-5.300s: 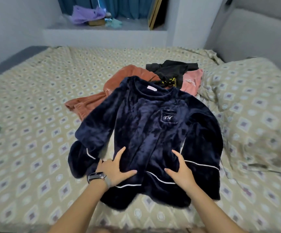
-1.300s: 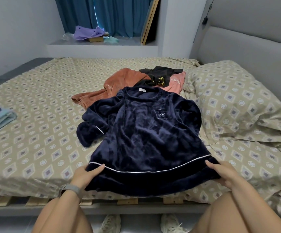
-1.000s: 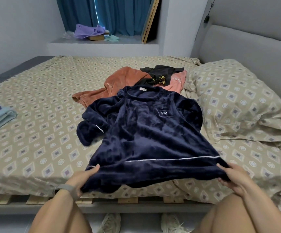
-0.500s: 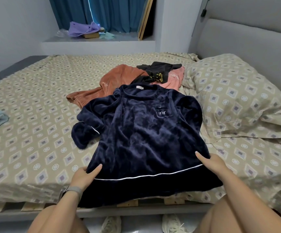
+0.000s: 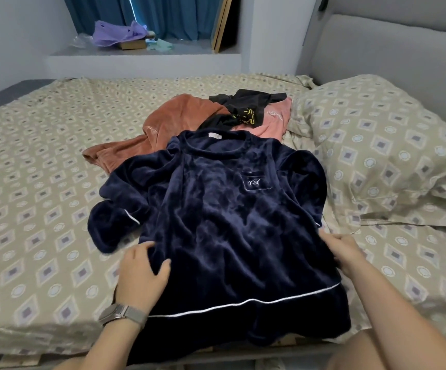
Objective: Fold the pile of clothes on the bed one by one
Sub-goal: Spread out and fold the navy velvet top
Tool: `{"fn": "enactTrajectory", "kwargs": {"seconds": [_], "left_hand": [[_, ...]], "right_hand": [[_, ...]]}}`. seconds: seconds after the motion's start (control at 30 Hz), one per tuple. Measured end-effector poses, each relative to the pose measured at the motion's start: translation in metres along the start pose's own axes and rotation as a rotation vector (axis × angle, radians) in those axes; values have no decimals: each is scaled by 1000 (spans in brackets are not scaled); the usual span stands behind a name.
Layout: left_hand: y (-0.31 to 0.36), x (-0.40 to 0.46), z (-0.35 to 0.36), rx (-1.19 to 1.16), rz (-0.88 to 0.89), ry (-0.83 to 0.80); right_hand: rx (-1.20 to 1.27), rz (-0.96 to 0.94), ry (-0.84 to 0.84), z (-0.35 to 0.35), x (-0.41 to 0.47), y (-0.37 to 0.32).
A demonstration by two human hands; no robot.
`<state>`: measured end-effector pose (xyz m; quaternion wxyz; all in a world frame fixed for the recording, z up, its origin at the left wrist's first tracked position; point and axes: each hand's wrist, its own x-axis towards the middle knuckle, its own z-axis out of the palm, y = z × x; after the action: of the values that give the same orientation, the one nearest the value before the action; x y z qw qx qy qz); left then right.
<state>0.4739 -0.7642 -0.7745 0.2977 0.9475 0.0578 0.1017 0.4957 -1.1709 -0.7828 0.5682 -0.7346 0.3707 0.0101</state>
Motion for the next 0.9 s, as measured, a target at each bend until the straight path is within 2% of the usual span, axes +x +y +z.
{"fn": "enactTrajectory", "kwargs": {"seconds": [0.1, 0.23, 0.33, 0.4, 0.5, 0.57, 0.6, 0.63, 0.7, 0.77, 0.83, 0.87, 0.9], "left_hand": [[34, -5, 16, -164, 218, -159], [59, -10, 43, -10, 410, -373], [67, -3, 59, 194, 353, -512], [72, 4, 62, 295, 324, -583], [77, 13, 59, 301, 298, -564], [77, 17, 58, 264, 269, -556], [76, 17, 57, 233, 261, -560], [74, 18, 57, 168, 244, -567], [71, 24, 55, -76, 160, -560], [74, 33, 48, -423, -128, -509], [79, 42, 37, -843, -579, -507], [80, 44, 31, -1006, -751, -541], [76, 45, 30, -1109, -848, -577]], "right_hand": [[-81, 42, 44, 14, 22, 1], [-87, 50, 106, 25, 40, -16], [-164, -287, 336, 27, 25, -51], [-264, -594, 608, 28, 3, -80], [-344, -1072, 1023, 29, -16, -112], [-320, -1335, 1090, 27, -20, -120], [-299, -1425, 1029, 30, -23, -121], [-291, -1514, 894, 37, -31, -123], [-366, -1717, 454, 64, -48, -116], [-557, -1838, -96, 97, -57, -90], [-697, -1766, -514, 118, -49, -52], [-776, -1657, -651, 122, -48, -39], [-833, -1492, -738, 121, -48, -33]]}}
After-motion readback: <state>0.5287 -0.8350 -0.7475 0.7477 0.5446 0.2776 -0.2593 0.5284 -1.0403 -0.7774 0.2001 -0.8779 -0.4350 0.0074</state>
